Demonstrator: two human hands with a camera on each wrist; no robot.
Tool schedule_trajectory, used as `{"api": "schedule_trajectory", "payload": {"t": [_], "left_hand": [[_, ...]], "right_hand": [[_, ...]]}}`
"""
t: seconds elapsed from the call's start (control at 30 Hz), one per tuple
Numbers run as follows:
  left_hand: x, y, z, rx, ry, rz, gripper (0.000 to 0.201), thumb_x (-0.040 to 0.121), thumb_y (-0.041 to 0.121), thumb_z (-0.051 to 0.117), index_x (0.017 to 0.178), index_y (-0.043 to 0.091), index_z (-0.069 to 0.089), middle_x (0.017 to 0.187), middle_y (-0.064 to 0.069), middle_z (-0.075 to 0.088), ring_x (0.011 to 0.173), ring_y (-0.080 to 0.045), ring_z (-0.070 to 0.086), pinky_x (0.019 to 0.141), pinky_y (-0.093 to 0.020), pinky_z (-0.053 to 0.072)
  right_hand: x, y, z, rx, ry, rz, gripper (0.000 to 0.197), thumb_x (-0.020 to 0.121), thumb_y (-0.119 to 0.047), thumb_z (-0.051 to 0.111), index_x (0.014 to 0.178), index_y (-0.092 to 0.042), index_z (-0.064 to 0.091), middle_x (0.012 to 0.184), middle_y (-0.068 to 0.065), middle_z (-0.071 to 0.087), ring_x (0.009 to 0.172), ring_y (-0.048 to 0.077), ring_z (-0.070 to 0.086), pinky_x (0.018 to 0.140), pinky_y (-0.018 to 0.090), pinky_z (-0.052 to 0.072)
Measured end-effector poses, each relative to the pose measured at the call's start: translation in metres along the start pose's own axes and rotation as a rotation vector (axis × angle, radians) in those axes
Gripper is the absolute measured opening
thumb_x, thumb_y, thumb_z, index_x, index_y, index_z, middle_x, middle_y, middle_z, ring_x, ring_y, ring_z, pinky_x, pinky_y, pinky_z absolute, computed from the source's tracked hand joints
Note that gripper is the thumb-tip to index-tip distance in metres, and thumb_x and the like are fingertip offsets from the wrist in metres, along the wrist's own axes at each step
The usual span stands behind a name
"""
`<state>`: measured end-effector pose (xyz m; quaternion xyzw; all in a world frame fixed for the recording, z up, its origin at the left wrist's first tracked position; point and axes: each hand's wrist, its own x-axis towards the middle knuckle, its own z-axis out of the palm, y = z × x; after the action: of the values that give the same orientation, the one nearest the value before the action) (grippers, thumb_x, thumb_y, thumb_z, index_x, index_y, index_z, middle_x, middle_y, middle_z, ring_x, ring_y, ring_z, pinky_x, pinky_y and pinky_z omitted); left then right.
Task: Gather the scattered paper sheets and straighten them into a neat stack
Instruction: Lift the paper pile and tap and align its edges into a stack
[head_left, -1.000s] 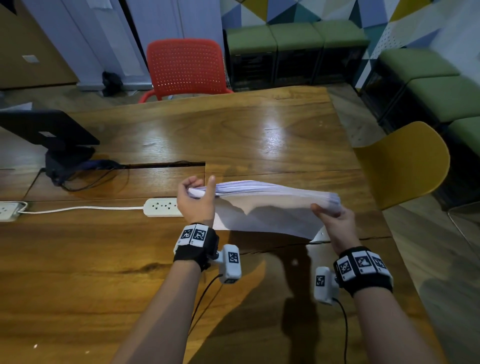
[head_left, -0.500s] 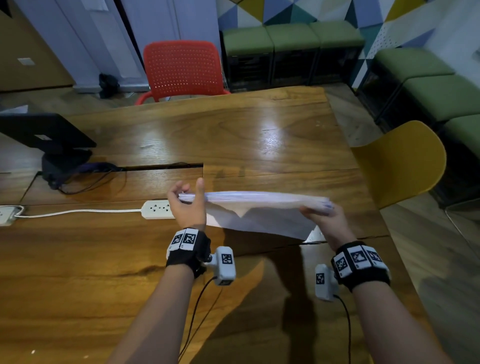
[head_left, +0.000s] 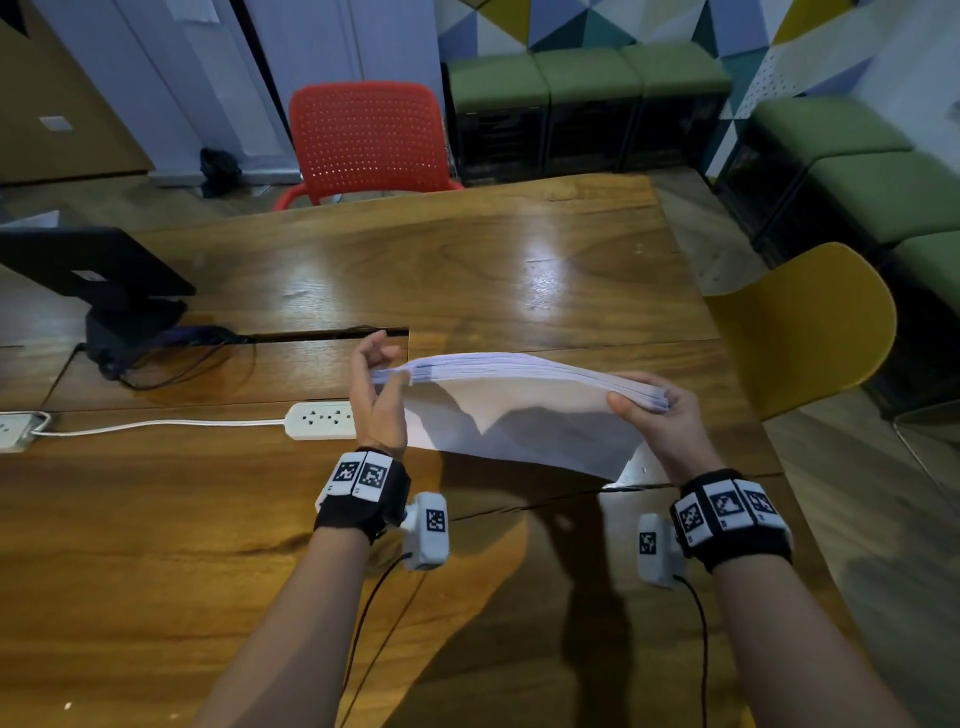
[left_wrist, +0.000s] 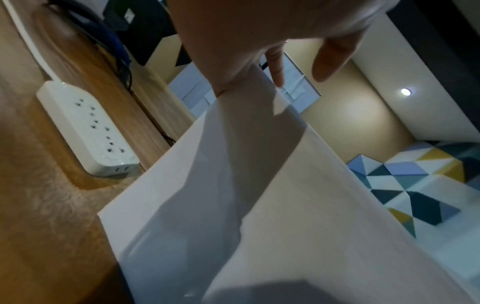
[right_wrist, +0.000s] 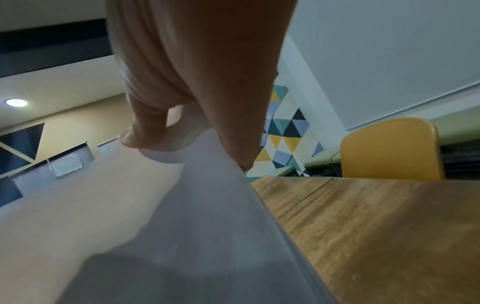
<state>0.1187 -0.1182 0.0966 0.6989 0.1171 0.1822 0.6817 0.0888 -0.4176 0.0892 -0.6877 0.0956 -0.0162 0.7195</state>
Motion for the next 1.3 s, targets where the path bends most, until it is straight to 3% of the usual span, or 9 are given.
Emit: {"api": "schedule_trajectory", "payload": {"t": [0.17, 0.27, 0.37, 0.57, 0.77, 0.93, 1.07, 1.23, 1.3], "left_hand": [[0.008, -0.003, -0.022, 0.000, -0.012, -0.263, 0.074, 0.072, -0.016, 0.035, 0.140, 0.014, 0.038, 0.121, -0.011, 0.051, 0.084, -0.011, 0.051, 0.064, -0.016, 0.048], [0.018, -0.012, -0.020, 0.232, -0.160, -0.283, 0.061, 0.074, -0.017, 0.039, 0.125, 0.009, 0.057, 0.113, -0.011, 0.063, 0.095, -0.026, 0.058, 0.083, -0.043, 0.051], [0.018, -0.018, -0.019, 0.202, -0.115, -0.309, 0.048, 0.074, -0.017, 0.042, 0.104, 0.011, 0.067, 0.089, -0.004, 0.066, 0.093, -0.026, 0.058, 0.076, -0.034, 0.050], [0.000, -0.025, -0.010, 0.205, -0.005, -0.327, 0.021, 0.078, -0.008, 0.055, 0.093, 0.005, 0.060, 0.088, -0.012, 0.060, 0.087, -0.024, 0.055, 0.072, -0.030, 0.045], [-0.005, 0.023, -0.016, 0.292, -0.212, -0.086, 0.019, 0.084, -0.006, 0.064, 0.093, 0.010, 0.060, 0.080, 0.008, 0.062, 0.077, -0.002, 0.062, 0.070, -0.022, 0.049], [-0.024, 0.087, 0.018, 0.298, -0.438, 0.298, 0.036, 0.079, -0.022, 0.055, 0.081, 0.014, 0.058, 0.073, 0.009, 0.056, 0.071, 0.008, 0.061, 0.064, -0.009, 0.046], [-0.031, 0.117, 0.037, 0.487, -0.509, 0.635, 0.004, 0.084, 0.011, 0.068, 0.087, 0.013, 0.066, 0.078, 0.008, 0.063, 0.071, -0.011, 0.061, 0.061, -0.022, 0.045], [0.001, 0.116, 0.002, 0.786, -0.346, 0.515, 0.020, 0.073, 0.042, 0.075, 0.081, 0.025, 0.070, 0.073, 0.009, 0.067, 0.073, -0.013, 0.057, 0.086, -0.040, 0.047], [0.005, 0.111, -0.010, 0.560, -0.339, 0.307, 0.020, 0.071, 0.030, 0.080, 0.083, 0.016, 0.072, 0.077, 0.005, 0.070, 0.076, -0.014, 0.064, 0.081, -0.039, 0.054]], "right_hand": [[0.001, -0.001, -0.009, 0.021, -0.054, 0.017, 0.043, 0.073, 0.013, 0.070, 0.105, -0.015, 0.065, 0.097, -0.006, 0.067, 0.084, 0.000, 0.067, 0.075, 0.015, 0.054], [0.001, 0.001, -0.006, 0.015, -0.098, 0.060, 0.038, 0.063, 0.008, 0.076, 0.094, -0.010, 0.065, 0.093, -0.002, 0.067, 0.084, 0.010, 0.064, 0.074, 0.018, 0.056], [0.001, 0.003, -0.009, 0.086, -0.069, 0.095, 0.055, 0.045, -0.016, 0.087, 0.096, -0.011, 0.066, 0.088, -0.005, 0.072, 0.081, 0.006, 0.069, 0.073, 0.018, 0.056], [-0.001, 0.008, 0.009, 0.015, -0.037, 0.106, 0.038, 0.059, -0.013, 0.084, 0.094, -0.007, 0.069, 0.087, 0.002, 0.073, 0.080, 0.008, 0.070, 0.070, 0.016, 0.053], [0.000, -0.011, -0.004, -0.291, 0.146, -0.037, 0.027, 0.074, -0.006, 0.077, 0.099, -0.007, 0.069, 0.093, 0.005, 0.070, 0.082, 0.009, 0.064, 0.069, 0.011, 0.052], [0.007, -0.046, 0.010, -1.084, -0.082, -0.305, 0.029, 0.075, -0.036, 0.075, 0.097, -0.018, 0.071, 0.081, -0.005, 0.067, 0.077, 0.017, 0.061, 0.066, 0.031, 0.043], [0.000, -0.059, 0.032, -0.751, -0.175, -0.286, 0.027, 0.083, -0.026, 0.069, 0.074, 0.000, 0.066, 0.069, 0.018, 0.063, 0.064, 0.032, 0.057, 0.058, 0.029, 0.038], [-0.009, -0.058, 0.013, -0.326, -0.029, -0.105, 0.010, 0.087, -0.012, 0.065, 0.078, -0.012, 0.070, 0.071, -0.004, 0.071, 0.067, 0.012, 0.065, 0.069, 0.030, 0.052], [-0.012, -0.059, 0.006, -0.231, -0.018, -0.103, 0.012, 0.087, -0.006, 0.064, 0.081, -0.016, 0.070, 0.069, -0.011, 0.073, 0.067, 0.005, 0.067, 0.069, 0.026, 0.055]]}}
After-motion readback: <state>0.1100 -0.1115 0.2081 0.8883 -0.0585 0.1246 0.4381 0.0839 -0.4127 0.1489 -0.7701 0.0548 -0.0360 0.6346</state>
